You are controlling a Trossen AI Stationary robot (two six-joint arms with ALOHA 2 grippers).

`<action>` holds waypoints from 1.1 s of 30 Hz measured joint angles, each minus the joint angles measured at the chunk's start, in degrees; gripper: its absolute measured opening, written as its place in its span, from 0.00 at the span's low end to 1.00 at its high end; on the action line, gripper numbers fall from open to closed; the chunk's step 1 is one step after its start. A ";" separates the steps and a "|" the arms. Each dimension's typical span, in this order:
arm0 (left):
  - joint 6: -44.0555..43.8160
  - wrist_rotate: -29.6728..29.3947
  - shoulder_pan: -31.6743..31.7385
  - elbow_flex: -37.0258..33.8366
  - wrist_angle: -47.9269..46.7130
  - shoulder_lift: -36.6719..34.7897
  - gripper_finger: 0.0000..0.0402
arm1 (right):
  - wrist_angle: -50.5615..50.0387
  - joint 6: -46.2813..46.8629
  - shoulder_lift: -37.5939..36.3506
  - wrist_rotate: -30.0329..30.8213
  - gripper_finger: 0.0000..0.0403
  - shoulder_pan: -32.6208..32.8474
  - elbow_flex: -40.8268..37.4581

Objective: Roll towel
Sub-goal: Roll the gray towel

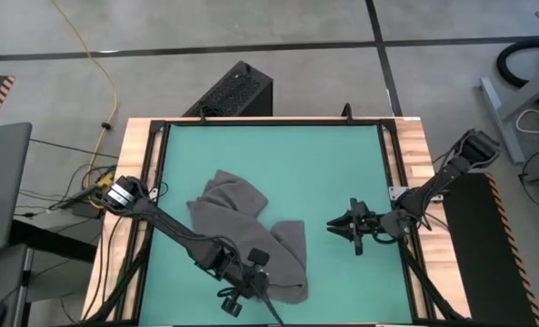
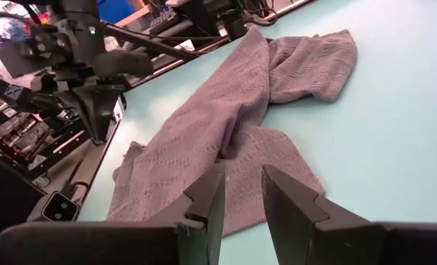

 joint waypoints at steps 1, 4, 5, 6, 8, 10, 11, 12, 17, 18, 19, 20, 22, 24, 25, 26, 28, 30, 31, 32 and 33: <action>-0.12 -0.41 -0.22 0.00 -0.41 0.17 0.06 | 0.00 0.00 -0.02 0.00 0.30 0.00 0.00; -0.35 -2.13 -0.94 -0.02 -1.32 0.28 0.13 | 0.00 -0.02 -0.02 0.00 0.30 0.00 -0.02; -0.36 -2.93 -0.97 -0.02 -1.34 0.28 0.16 | -0.02 -0.02 -0.02 -0.02 0.30 0.00 -0.02; -0.41 -3.63 -0.97 -0.02 -1.31 0.28 0.19 | -0.02 0.00 -0.02 -0.02 0.30 0.00 -0.02; -0.58 -4.82 -0.97 -0.02 -1.35 0.28 0.25 | -0.02 -0.02 -0.02 -0.04 0.30 0.00 -0.04; -1.33 -5.11 -0.94 -0.12 -1.12 0.36 0.31 | -0.02 -0.02 -0.02 -0.04 0.30 0.00 -0.04; -1.94 -5.04 -0.80 -0.24 -0.51 0.86 0.34 | -0.02 -0.02 -0.02 -0.04 0.30 0.00 -0.04; -2.48 -5.11 -0.62 -0.48 -0.04 1.26 0.37 | -0.02 -0.02 -0.02 -0.04 0.30 0.00 -0.04; -4.57 -4.75 -0.55 -0.85 -0.16 5.55 0.45 | -0.26 -0.02 -0.02 -0.07 0.30 0.02 -0.07; -5.00 -4.68 -0.55 -0.85 -0.03 6.30 0.45 | -0.26 -0.02 -0.02 -0.09 0.30 0.00 -0.07; -5.10 -4.35 -0.55 -0.85 0.02 7.03 0.45 | -0.30 -0.02 -0.02 -0.07 0.30 0.00 -0.07; -5.13 -4.01 -0.55 -0.85 -0.01 7.70 0.45 | -0.28 -0.02 -0.02 -0.07 0.30 0.01 -0.07; -5.17 -3.71 -0.58 -0.85 -0.11 8.68 0.43 | -0.41 -0.03 -0.02 -0.08 0.30 0.00 -0.07; -5.23 -3.89 -0.60 -0.85 -0.12 8.72 0.39 | -0.44 -0.04 -0.02 -0.07 0.30 0.00 -0.07; -5.21 -4.01 -0.60 -0.85 -0.14 8.69 0.36 | -0.46 -0.04 -0.02 -0.07 0.30 -0.03 -0.07; -5.21 -4.12 -0.60 -0.85 -0.18 8.69 0.32 | -0.44 -0.06 -0.02 -0.07 0.30 -0.18 -0.07; -5.02 -4.22 -0.60 -0.85 -0.33 8.57 0.22 | -0.48 -0.07 -0.02 -0.07 0.30 -0.28 -0.07; -4.63 -4.04 -0.60 -0.85 -0.34 8.16 0.09 | -0.48 -0.07 -0.02 -0.04 0.30 -0.31 -0.07; -4.47 -3.90 -0.60 -0.85 -0.35 7.87 0.05 | -0.48 -0.07 -0.02 -0.04 0.30 -0.31 -0.07; -4.34 -3.85 -0.60 -0.85 -0.42 7.51 0.03 | -0.46 -0.07 -0.02 -0.04 0.30 -0.31 -0.07; -4.07 -3.81 -0.60 -0.85 -0.44 7.02 0.02 | -0.44 -0.07 -0.02 -0.04 0.30 -0.31 -0.07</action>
